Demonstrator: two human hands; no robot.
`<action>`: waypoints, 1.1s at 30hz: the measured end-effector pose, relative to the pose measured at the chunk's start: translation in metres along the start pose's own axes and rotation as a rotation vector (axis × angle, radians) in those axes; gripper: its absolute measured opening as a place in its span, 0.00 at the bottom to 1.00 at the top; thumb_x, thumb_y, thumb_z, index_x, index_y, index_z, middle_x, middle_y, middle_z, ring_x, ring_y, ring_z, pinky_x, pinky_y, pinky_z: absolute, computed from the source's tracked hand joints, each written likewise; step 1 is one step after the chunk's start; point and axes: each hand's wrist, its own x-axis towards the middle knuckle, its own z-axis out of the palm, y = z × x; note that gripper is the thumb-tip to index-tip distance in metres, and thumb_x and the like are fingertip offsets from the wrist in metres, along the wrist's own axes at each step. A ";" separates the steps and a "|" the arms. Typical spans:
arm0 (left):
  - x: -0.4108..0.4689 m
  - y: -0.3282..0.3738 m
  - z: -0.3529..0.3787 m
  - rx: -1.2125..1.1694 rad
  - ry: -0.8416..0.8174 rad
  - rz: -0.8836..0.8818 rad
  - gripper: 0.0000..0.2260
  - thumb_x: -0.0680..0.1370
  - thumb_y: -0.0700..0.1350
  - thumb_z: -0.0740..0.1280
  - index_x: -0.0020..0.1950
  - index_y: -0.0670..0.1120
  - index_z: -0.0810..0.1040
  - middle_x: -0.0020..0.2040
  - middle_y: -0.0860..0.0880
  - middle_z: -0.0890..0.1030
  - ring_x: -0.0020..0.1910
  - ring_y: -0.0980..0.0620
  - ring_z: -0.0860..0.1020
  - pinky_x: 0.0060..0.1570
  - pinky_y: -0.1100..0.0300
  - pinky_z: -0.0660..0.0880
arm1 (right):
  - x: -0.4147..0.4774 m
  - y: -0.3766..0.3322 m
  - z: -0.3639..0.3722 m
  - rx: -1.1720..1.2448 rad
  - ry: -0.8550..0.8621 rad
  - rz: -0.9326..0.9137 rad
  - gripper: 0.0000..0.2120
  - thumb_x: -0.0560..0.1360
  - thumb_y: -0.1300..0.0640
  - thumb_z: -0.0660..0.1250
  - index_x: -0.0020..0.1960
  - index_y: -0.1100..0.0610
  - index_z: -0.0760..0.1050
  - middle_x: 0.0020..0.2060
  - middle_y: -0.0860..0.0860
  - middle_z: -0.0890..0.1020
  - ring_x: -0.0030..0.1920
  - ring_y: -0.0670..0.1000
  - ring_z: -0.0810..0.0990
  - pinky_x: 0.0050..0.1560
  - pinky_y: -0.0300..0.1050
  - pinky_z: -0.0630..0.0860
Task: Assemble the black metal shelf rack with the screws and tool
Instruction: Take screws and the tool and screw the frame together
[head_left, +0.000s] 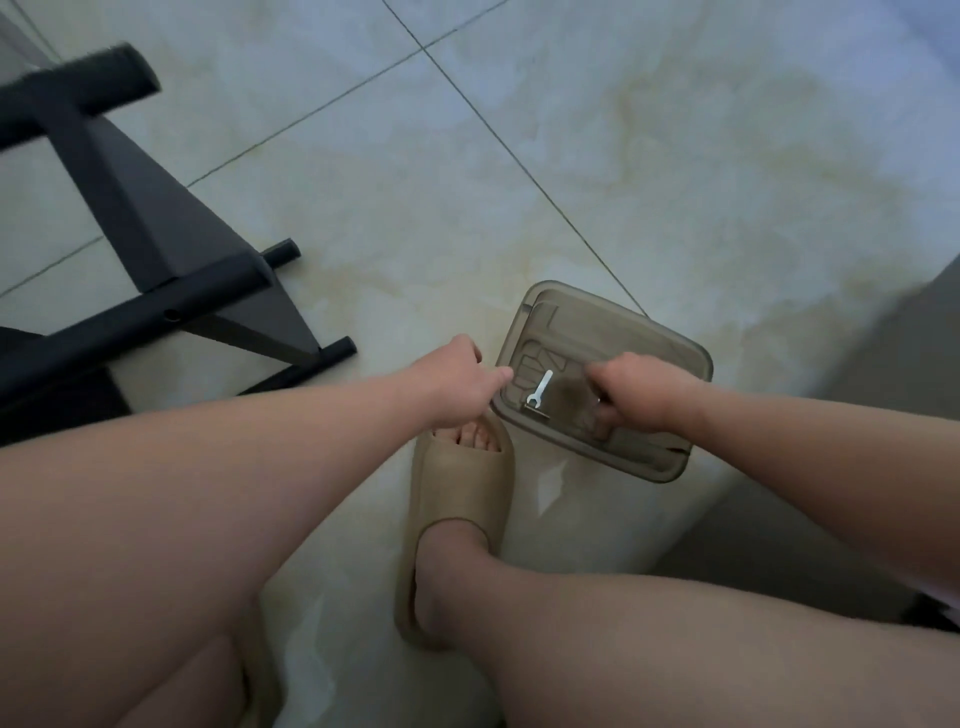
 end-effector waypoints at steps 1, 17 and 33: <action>-0.009 0.002 -0.011 0.061 -0.012 0.007 0.24 0.81 0.58 0.62 0.70 0.42 0.69 0.59 0.43 0.80 0.57 0.43 0.78 0.53 0.54 0.73 | -0.008 -0.001 -0.011 0.027 0.026 -0.001 0.07 0.76 0.55 0.67 0.51 0.52 0.70 0.47 0.54 0.79 0.49 0.60 0.80 0.47 0.50 0.78; -0.216 -0.037 -0.139 -0.143 0.304 0.083 0.08 0.81 0.49 0.64 0.51 0.46 0.79 0.38 0.52 0.84 0.33 0.52 0.81 0.35 0.62 0.76 | -0.165 -0.177 -0.191 0.525 0.603 -0.115 0.09 0.73 0.64 0.64 0.40 0.51 0.76 0.29 0.41 0.80 0.39 0.55 0.81 0.33 0.41 0.73; -0.196 -0.102 -0.185 -0.008 0.544 -0.039 0.16 0.81 0.49 0.60 0.35 0.43 0.71 0.33 0.46 0.72 0.34 0.46 0.70 0.34 0.55 0.65 | -0.117 -0.260 -0.205 0.698 0.364 -0.262 0.04 0.77 0.66 0.68 0.45 0.59 0.76 0.39 0.55 0.86 0.40 0.54 0.87 0.49 0.54 0.85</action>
